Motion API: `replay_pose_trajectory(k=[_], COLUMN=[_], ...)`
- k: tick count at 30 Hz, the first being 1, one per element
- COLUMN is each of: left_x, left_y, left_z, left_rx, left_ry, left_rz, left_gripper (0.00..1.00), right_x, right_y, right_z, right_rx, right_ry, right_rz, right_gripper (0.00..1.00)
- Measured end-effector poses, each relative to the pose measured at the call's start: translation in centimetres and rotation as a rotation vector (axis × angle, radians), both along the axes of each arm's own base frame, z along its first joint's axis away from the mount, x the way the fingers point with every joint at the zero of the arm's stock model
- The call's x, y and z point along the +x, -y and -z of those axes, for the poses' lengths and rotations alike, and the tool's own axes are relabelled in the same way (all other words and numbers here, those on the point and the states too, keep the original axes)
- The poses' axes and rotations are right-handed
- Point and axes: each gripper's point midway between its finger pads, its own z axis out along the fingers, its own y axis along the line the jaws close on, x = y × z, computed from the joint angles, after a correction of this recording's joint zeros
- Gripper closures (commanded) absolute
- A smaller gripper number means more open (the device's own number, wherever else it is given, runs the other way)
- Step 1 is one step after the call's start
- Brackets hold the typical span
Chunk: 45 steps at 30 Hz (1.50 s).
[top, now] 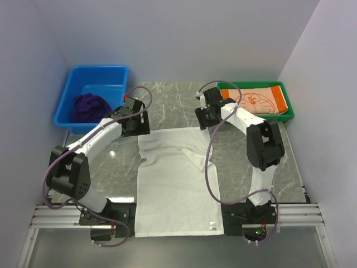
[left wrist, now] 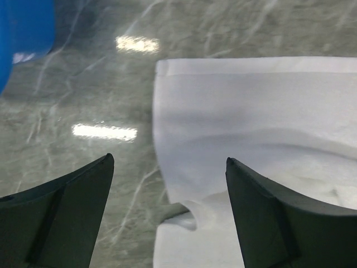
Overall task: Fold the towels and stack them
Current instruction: Fold the towel
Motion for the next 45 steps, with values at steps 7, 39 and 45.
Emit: replay_pose_trajectory(k=[7, 39, 45], left_x=[-1.0, 0.8, 4.3], left_y=[-2.0, -1.6, -0.4], left_z=[1.8, 3.3, 3.3], left_rx=[0.044, 0.068, 0.067], left_ry=[-0.046, -0.095, -0.093], left_rz=[-0.010, -0.001, -0.007], left_gripper=[0.13, 0.20, 0.33], right_x=[1.4, 2.2, 2.4], right_y=[1.0, -0.2, 0.1], right_z=[3.7, 5.3, 5.2], right_rx=[-0.084, -0.071, -0.084], right_ry=[-0.051, -0.104, -0.076], right_rz=[-0.084, -0.199, -0.184], right_gripper=[0.46, 1.00, 1.00])
